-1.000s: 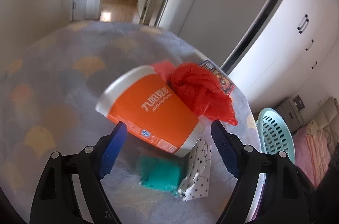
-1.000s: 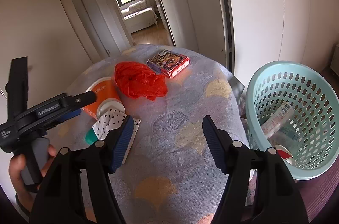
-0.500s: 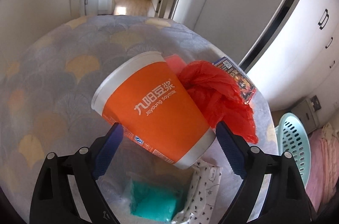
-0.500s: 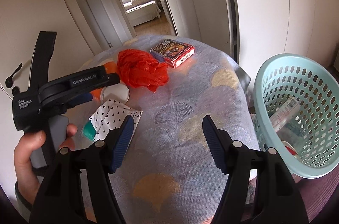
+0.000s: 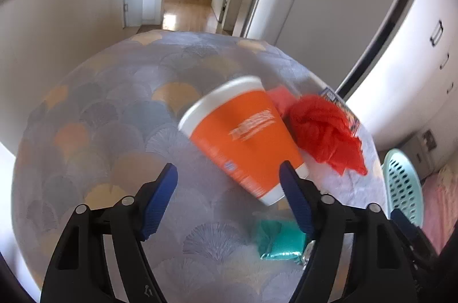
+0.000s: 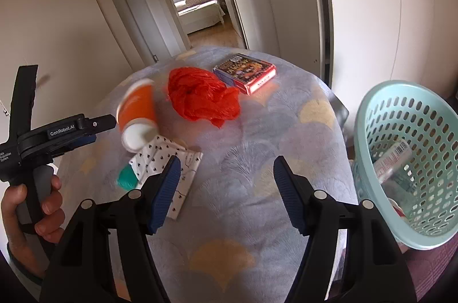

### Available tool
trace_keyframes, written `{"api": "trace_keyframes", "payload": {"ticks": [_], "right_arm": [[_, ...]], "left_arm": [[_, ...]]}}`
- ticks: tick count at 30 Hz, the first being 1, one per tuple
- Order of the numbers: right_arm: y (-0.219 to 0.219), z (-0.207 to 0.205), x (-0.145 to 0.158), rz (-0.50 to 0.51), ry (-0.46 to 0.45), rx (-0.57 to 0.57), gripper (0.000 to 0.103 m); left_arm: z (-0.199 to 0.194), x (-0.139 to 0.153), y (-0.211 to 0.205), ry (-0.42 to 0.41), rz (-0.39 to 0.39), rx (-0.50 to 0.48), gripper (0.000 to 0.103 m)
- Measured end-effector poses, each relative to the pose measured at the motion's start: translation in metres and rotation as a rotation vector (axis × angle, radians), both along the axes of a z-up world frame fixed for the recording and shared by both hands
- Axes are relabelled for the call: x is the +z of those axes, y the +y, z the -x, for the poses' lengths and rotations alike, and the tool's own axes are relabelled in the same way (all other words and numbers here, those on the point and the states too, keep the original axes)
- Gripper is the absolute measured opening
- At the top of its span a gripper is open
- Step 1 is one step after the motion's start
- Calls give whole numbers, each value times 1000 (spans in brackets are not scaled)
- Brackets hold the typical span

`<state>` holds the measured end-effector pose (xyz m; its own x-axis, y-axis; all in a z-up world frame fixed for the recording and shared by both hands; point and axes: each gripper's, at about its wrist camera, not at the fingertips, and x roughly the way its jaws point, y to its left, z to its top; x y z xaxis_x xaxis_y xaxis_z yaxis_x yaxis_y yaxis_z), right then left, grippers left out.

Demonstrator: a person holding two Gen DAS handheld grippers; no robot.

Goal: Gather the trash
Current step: 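Grasp the orange soymilk cup with left tool while right tool grasps red bag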

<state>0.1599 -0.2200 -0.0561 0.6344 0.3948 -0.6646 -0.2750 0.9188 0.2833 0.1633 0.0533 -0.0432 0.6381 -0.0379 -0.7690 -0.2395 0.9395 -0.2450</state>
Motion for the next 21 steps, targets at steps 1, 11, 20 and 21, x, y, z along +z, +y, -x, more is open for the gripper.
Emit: {"api": "trace_keyframes", "payload": {"ticks": [1,11,20,21], "right_arm": [[2,-2,2,-2,-3,7,64],[-5,-27,30,-30,-79,3,64],[1,-46,25,-20,-59,21,64],[4,-49,25,-10,-58,29,64]], "left_arm": [[0,0,2,-8,23,5,74],[-34,-12,-21,-4,179,30,84],[-46,-26,-43,38,19,35,76],[-45,-25,-41,34,26,27,69]]}}
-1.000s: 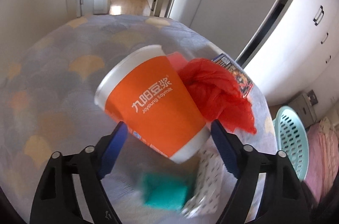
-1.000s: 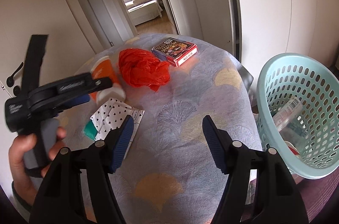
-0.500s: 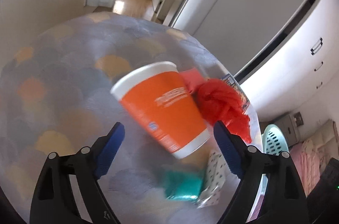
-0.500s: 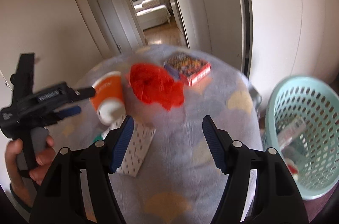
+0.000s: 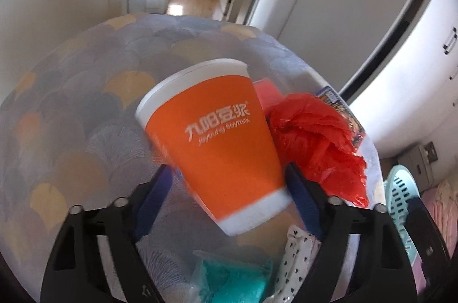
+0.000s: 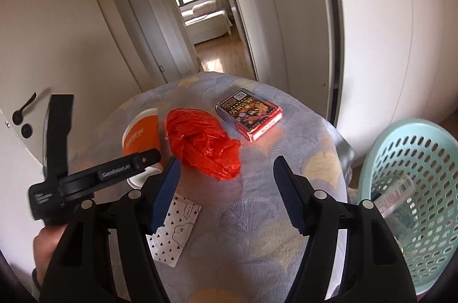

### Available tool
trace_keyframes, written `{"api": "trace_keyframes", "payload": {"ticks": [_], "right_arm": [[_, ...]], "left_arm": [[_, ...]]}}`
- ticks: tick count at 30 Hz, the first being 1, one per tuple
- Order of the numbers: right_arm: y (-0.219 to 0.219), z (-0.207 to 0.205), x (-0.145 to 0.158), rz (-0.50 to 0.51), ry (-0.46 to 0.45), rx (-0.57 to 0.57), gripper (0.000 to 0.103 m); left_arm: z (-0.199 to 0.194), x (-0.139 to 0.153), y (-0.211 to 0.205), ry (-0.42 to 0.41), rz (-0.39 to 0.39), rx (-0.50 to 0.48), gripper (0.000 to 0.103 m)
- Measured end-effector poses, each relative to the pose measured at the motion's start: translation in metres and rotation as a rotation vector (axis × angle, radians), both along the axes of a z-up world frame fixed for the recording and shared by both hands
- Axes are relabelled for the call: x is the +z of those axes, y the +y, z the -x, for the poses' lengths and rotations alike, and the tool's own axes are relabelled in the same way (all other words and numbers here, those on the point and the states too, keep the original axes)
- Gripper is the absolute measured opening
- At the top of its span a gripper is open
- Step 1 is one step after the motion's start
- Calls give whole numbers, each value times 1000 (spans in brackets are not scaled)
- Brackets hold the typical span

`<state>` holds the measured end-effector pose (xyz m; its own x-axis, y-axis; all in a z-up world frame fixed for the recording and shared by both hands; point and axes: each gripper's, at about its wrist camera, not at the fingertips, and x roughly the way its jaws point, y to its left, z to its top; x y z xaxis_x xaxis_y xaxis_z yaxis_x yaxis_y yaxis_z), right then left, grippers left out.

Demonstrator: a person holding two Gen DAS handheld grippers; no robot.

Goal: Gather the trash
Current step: 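Grasp the orange soymilk cup with left tool while right tool grasps red bag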

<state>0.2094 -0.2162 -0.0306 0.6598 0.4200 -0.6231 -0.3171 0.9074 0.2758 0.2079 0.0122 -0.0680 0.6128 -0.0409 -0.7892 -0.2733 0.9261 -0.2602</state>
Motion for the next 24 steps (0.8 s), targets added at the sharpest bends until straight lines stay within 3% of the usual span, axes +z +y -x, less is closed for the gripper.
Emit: {"api": "trace_keyframes", "payload": {"ticks": [1,4,7,12,14,19,21,23,24], "right_arm": [[3,-3,0,11,2,7,64],[17,-18,-1,33,12,35,64],[30,-31,-4,55,21,50,64],[57,-50,-13,97,33,85,66],[65,-55,-18,114,35,91,72],[78,-65,-38,139,74,99,73],[82,-63,-43,153,78,102,66],[84,-61,-45,158,89,118,44],[84,-58,-44,153,84,121,39]], "left_arm": [[3,3,3,-12,14,-7,63],[7,9,9,-25,22,-38,60],[13,11,18,-34,61,-65,60],[30,20,35,-78,51,-71,60],[35,23,43,-91,51,-62,60],[42,27,59,-112,55,-48,60],[42,26,61,-113,56,-45,60],[44,25,63,-113,63,-47,60],[45,24,62,-117,66,-52,60]]}}
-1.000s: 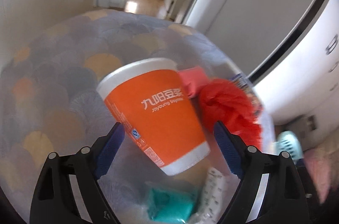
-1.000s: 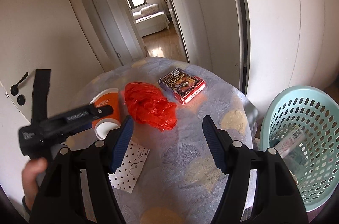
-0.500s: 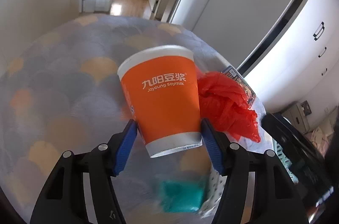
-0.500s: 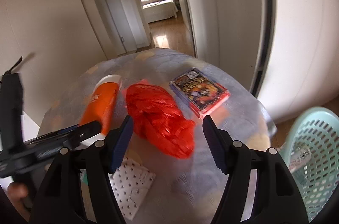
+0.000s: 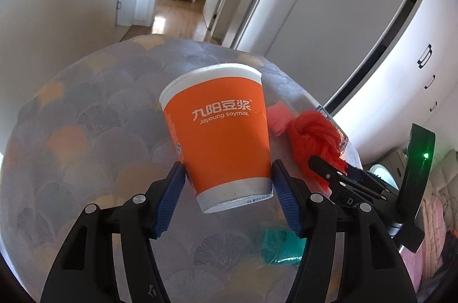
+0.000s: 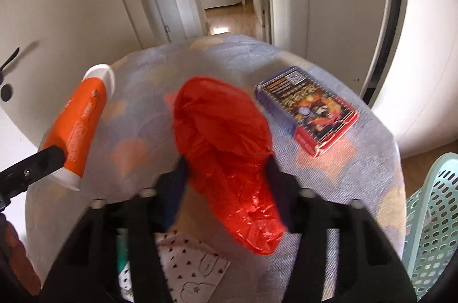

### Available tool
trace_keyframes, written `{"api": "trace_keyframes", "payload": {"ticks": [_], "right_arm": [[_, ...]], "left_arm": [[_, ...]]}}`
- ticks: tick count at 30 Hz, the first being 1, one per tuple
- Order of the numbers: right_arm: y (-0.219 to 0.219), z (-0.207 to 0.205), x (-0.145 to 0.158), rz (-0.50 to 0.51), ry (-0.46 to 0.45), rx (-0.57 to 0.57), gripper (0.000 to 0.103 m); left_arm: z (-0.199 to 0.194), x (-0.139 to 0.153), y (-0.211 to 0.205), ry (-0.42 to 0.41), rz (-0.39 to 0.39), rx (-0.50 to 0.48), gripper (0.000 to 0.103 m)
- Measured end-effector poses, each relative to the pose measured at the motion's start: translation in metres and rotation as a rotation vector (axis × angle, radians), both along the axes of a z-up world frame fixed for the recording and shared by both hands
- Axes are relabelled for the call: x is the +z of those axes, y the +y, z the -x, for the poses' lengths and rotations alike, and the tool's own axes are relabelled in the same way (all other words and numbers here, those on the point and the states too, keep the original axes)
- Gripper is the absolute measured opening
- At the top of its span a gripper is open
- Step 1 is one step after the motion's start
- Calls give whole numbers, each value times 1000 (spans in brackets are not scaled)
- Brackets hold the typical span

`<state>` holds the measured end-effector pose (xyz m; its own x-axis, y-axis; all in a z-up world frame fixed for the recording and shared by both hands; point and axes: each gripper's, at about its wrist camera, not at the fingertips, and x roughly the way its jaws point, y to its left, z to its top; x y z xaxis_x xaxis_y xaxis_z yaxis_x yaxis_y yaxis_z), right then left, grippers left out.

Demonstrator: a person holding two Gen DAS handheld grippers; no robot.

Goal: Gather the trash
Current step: 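Grasp the orange soymilk cup with left tool while right tool grasps red bag, then carry cup and bag over the basket and open both tools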

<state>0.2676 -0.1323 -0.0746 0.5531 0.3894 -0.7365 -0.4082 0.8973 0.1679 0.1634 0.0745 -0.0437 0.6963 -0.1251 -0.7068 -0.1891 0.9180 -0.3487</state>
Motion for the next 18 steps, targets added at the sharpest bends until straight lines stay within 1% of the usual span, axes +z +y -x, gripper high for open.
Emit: {"api": "trace_keyframes", "payload": {"ticks": [1,2,4,9,13,18], "right_arm": [[-1,3,1,-4,-9,2,32],[-2,6,3,-7,-15,7,28],[-6,9,6,-12,-21,1,25],[-27,29,21,-58,-51,-30,24],[-49,46,38,-62,-98,-82,24],[-90,72,63,-80,-168,-165,24]], "left_arm": [[3,1,0,-2,0,-5,60],[4,1,-1,-4,-2,-10,60],[6,3,-4,-12,-2,-23,60],[12,14,-20,-47,-2,-72,60],[14,26,-39,-73,-11,-117,60],[14,41,-77,-114,-12,-203,60]]}}
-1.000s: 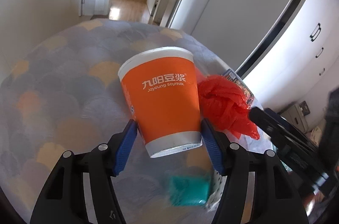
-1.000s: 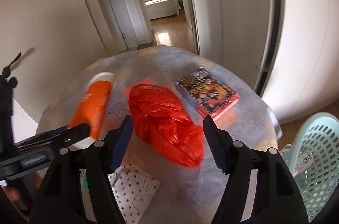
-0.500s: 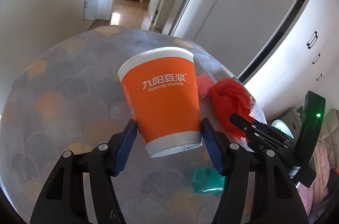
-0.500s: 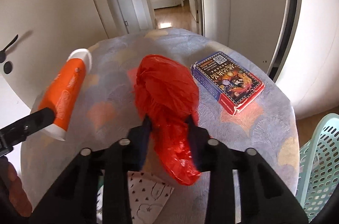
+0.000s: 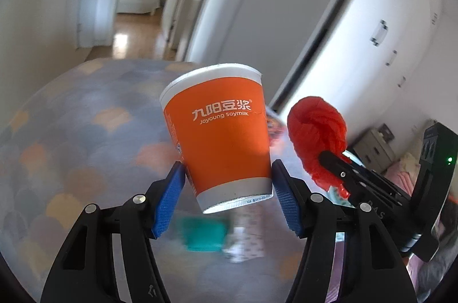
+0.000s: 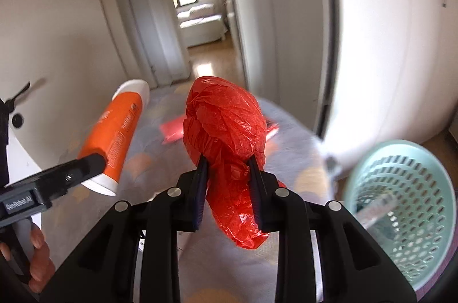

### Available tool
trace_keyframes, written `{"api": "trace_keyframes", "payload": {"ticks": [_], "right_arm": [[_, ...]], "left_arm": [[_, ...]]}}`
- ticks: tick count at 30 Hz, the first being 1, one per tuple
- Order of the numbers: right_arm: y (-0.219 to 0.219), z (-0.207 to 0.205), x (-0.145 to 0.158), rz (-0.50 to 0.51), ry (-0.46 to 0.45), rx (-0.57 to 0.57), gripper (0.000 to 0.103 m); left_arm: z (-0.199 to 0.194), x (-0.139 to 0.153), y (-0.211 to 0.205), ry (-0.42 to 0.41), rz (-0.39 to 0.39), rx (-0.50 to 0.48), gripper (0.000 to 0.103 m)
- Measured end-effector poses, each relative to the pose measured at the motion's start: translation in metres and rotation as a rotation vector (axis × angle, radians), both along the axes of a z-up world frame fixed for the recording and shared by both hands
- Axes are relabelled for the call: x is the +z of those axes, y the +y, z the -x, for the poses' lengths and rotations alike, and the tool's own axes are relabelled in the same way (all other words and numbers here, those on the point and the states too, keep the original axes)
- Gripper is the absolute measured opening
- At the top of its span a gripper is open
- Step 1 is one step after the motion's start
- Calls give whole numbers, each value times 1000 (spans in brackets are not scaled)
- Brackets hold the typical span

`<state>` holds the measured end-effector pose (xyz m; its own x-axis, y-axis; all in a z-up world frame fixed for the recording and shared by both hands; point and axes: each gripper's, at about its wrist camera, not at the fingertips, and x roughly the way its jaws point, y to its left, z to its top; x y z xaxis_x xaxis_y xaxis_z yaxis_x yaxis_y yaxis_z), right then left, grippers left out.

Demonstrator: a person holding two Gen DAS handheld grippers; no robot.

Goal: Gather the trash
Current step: 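Carry cup and bag over the basket and open both tools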

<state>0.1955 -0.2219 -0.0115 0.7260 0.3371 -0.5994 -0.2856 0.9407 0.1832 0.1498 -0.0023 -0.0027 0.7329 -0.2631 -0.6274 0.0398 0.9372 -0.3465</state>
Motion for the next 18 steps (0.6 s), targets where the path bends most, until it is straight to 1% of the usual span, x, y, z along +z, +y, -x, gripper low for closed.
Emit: {"api": "trace_keyframes", "payload": {"ticks": [5,7,10,13,16,18], "right_arm": [[-46,18,15,-31,-25,-108,24],[-68,26,21,-34,-42,-165,24],[-96,34,24,-32,-43,-242,24],[-128,41,25,-48,-35,-313,24],[-158,48,24,-66,-35,-376,24],[-178,51,20,-81,-24,-413,24]], "left_arm": [[2,15,-44,-60,11,-104,60],[-1,20,-68,-81,4,-161,60],[1,27,-101,-104,-12,-222,60],[-2,27,-137,-105,-31,-286,60],[-8,19,-171,-94,-54,-345,60],[-12,14,-185,-79,-55,-374,60]]}}
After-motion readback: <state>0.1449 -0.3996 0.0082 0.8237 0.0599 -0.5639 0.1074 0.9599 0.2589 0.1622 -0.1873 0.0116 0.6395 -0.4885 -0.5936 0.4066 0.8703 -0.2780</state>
